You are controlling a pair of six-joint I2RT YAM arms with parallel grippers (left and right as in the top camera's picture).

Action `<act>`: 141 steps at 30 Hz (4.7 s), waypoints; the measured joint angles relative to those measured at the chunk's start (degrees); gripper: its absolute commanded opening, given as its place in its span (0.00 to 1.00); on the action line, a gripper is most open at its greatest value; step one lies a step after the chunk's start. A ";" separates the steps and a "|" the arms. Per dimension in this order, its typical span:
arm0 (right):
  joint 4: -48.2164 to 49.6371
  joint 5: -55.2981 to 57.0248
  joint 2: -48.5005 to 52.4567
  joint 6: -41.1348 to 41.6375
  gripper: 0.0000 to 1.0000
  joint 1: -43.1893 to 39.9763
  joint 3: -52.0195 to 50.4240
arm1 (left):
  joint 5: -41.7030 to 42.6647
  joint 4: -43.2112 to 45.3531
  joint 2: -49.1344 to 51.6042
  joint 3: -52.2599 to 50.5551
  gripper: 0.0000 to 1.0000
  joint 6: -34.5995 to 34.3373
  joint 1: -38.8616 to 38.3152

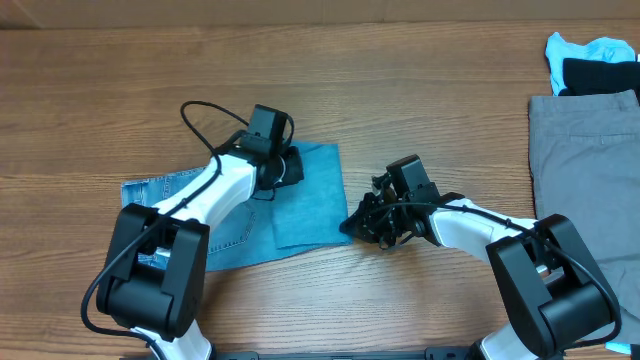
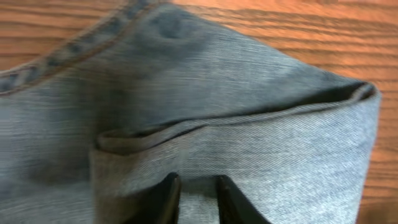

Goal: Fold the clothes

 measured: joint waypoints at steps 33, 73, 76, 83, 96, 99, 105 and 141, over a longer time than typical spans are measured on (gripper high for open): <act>0.66 8.52 -10.12 -5.84 0.81 0.00 -0.37 | 3.67 -38.18 -9.22 18.91 1.00 8.35 13.25; 5.88 26.08 3.02 -9.49 0.04 15.72 13.62 | 2.78 -51.39 -18.84 13.77 1.00 8.57 27.80; -4.22 30.01 3.02 -13.60 0.04 15.98 19.54 | 2.75 -51.36 -18.84 13.77 1.00 8.57 27.80; -14.99 37.42 3.02 -23.80 0.04 16.09 33.24 | 2.78 -50.80 -18.84 13.77 1.00 8.57 27.80; -14.73 27.93 14.93 -29.07 0.04 16.06 33.81 | 2.78 -50.49 -18.84 13.77 1.00 8.57 26.43; -13.94 25.94 14.97 -28.41 0.04 16.06 33.81 | 2.78 -50.47 -18.84 13.77 1.00 8.57 26.40; -13.88 22.97 14.99 -23.52 0.04 16.09 33.81 | 2.78 -50.31 -18.84 13.77 1.00 8.57 26.38; -35.50 17.73 17.07 -14.05 0.04 -16.04 36.06 | 2.75 -48.33 -18.84 11.74 1.00 10.27 26.03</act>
